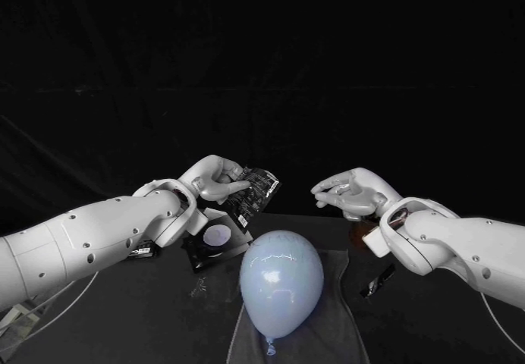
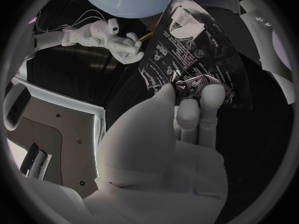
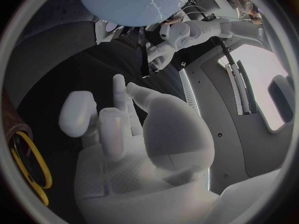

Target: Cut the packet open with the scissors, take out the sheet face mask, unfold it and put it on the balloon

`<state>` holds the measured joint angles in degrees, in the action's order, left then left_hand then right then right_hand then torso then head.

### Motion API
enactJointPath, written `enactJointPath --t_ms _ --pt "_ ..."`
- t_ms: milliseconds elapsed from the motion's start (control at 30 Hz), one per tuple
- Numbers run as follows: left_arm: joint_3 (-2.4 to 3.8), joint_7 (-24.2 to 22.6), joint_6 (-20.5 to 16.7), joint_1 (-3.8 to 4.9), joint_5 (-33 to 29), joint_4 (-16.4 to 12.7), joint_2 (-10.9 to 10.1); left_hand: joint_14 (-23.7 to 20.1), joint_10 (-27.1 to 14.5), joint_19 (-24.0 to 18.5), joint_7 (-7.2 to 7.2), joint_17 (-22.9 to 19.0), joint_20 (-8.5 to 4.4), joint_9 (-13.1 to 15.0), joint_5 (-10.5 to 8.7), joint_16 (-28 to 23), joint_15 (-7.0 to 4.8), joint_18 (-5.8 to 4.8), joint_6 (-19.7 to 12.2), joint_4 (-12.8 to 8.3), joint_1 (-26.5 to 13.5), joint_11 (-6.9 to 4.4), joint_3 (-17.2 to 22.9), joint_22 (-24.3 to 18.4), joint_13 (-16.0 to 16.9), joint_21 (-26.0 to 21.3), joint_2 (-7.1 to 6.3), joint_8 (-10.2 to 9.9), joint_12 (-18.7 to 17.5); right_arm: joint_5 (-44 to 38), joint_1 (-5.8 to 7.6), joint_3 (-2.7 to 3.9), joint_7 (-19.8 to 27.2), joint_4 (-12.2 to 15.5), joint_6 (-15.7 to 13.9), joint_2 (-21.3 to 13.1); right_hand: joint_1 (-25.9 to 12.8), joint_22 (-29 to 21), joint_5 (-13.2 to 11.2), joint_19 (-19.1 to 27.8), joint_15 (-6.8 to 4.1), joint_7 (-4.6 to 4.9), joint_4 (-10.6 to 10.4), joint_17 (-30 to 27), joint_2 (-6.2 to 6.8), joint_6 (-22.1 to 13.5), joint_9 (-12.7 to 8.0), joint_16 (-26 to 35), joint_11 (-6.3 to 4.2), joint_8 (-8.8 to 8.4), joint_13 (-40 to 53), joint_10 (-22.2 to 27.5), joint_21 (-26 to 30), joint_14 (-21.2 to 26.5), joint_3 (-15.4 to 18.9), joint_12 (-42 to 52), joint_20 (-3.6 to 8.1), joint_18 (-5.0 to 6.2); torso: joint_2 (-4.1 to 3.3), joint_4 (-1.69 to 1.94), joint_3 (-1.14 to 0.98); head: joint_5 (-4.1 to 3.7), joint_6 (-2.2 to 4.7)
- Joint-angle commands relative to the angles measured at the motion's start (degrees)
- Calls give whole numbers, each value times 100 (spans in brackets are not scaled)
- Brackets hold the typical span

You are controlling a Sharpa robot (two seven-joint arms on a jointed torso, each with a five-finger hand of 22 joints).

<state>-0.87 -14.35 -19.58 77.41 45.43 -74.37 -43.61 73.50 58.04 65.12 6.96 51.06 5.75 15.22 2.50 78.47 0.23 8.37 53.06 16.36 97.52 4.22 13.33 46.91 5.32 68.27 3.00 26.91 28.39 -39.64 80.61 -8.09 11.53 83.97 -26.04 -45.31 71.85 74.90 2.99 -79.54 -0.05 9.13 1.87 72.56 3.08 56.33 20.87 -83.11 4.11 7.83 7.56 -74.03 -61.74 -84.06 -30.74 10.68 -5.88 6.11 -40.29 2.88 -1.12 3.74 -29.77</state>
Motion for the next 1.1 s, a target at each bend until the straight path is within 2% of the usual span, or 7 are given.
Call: enactJointPath --t_ms 33,167,233,433,667,833,1100 --pt "-4 -821 -503 -53 -57 137 146 -11 18 25 35 -10 -2 18 23 -7 16 -9 14 18 -58 -2 50 10 1 -6 -23 -5 -13 624 106 3 -467 -176 303 120 -44 304 -16 -15 -73 -68 -33 85 -15 35 14 -66 -66 33 194 -180 -53 -274 45 236 61 -59 -6 -5 4 -77 75" --pt "-8 -1175 -668 -103 157 268 295 -26 9 23 27 -27 -1 21 23 -14 16 -11 11 14 -71 -3 81 16 -2 -5 -42 -13 -24 805 219 3 -748 -349 604 282 -78 324 20 -15 -207 -215 -44 -55 -2 173 68 -13 -246 132 1335 -200 -49 -256 186 1429 190 -59 -13 -13 9 -123 115" --pt "-9 -1331 -726 -119 280 321 357 -26 9 25 27 -25 -1 22 23 -13 16 -12 11 14 -72 -3 83 21 -2 -2 -44 -13 -25 818 268 5 -891 -423 737 370 -142 382 57 -55 -207 -216 -129 -14 -76 176 125 -39 -284 186 3098 100 -133 -279 194 3083 204 -74 -13 -6 10 -164 143" --pt "-12 -1547 -716 -143 678 405 490 -33 5 32 20 -18 1 26 22 -12 17 -17 13 9 -79 -4 111 47 -5 8 -66 -17 -34 605 367 11 -1210 -668 848 629 -375 577 -7 -207 -178 -206 -400 560 -8 66 224 -297 -179 259 5902 -393 -506 -390 369 5676 162 -151 -4 1 12 -258 212" --pt "-26 -1593 -649 -218 1068 499 613 -34 3 33 17 -11 1 28 22 -10 17 -19 15 8 -82 -4 121 56 -6 12 -76 -17 -38 221 430 22 -1300 -851 790 857 -406 675 85 -274 -152 -177 -451 876 122 21 257 -421 -161 287 6663 -659 -691 -440 473 6377 149 -183 -10 -1 12 -345 254" --pt "-29 -1594 -650 -248 1143 573 648 -29 2 39 16 4 1 29 22 -6 17 -22 15 7 -84 -4 126 70 -7 19 -82 -18 -41 -1 464 30 -1285 -850 722 904 -601 763 942 -329 -126 -155 -559 1173 405 -21 268 -527 -136 293 7074 -817 -849 -488 562 6745 125 -212 -14 -4 10 -388 247" --pt "-30 -1588 -668 -259 1171 610 646 -24 2 40 15 18 1 30 22 -1 18 -23 16 7 -86 -4 133 75 -7 21 -87 -19 -42 -102 510 44 -1237 -837 702 854 -715 813 1289 -360 -117 -153 -629 1319 509 -25 276 -574 -130 305 7256 -905 -940 -513 546 6906 116 -228 -6 -1 8 -422 201"
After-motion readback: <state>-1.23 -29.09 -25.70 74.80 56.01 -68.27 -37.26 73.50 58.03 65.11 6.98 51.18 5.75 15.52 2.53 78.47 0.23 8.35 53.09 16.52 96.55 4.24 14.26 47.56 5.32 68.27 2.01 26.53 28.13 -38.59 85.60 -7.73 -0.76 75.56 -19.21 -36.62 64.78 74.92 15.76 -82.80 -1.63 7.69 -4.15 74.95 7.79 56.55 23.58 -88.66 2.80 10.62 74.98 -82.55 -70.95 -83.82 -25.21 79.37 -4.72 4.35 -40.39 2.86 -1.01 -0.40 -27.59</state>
